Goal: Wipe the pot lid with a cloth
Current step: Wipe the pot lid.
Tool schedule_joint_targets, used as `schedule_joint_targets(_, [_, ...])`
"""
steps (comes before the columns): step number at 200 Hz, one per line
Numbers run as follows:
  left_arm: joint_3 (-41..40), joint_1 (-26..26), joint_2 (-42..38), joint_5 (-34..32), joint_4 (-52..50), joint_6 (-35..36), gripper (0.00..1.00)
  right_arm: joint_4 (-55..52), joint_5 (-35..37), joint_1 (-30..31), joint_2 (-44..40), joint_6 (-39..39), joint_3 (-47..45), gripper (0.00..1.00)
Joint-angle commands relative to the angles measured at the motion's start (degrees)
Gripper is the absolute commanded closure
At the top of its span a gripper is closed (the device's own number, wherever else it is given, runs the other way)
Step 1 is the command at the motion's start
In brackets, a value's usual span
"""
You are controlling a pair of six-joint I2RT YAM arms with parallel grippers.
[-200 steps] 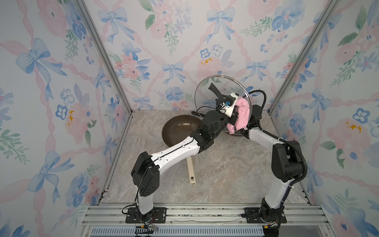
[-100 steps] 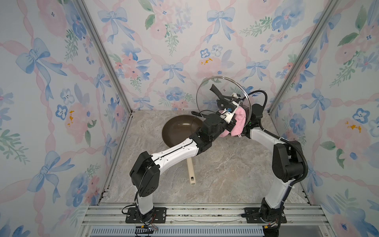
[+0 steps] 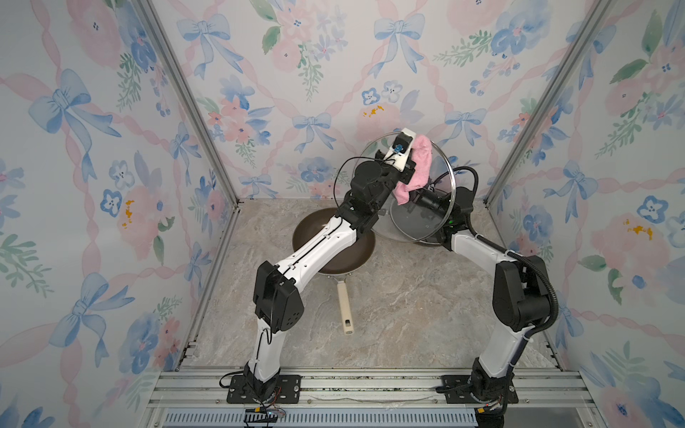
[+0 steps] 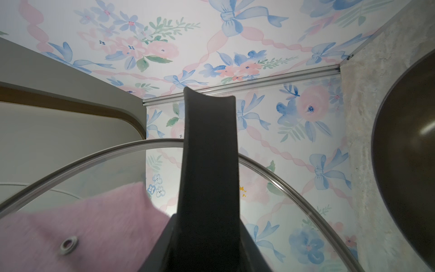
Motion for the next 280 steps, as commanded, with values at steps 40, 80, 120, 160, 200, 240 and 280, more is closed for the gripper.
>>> schedule_joint_targets(40, [-27.88,8.01,-10.27,-11.62,2.22,-11.10,0.95,16.95,-1.28,1.21,-6.75,-2.61,3.71,0.90])
schedule_joint_targets(80, [-41.52,-0.83,-15.48,-7.28,3.88,-15.05,0.95,15.55,3.44,0.65,-4.36,-3.00,8.34,0.90])
schedule_joint_targets(120, [-30.81,-11.42,-13.44,0.54,3.93,-8.10,0.95,11.24,3.39,1.13,-2.23,-6.16,8.39,0.90])
schedule_joint_targets(160, [-12.60,-11.73,-10.26,4.40,5.70,-7.01,0.95,11.13,2.79,2.06,-0.14,-6.19,8.38,0.90])
schedule_joint_targets(200, [-17.38,-11.45,-9.39,2.91,5.68,-9.12,0.95,13.07,3.36,1.38,-0.73,-5.52,8.36,0.90])
schedule_joint_targets(240, [-36.40,-9.26,-14.46,-5.61,5.68,-14.46,0.95,13.89,3.52,-1.02,-2.62,-4.18,8.81,0.90])
schedule_joint_targets(280, [-42.12,-0.87,-18.35,-17.71,2.72,-16.73,0.96,11.56,2.40,-2.33,-4.07,-5.68,9.82,0.90])
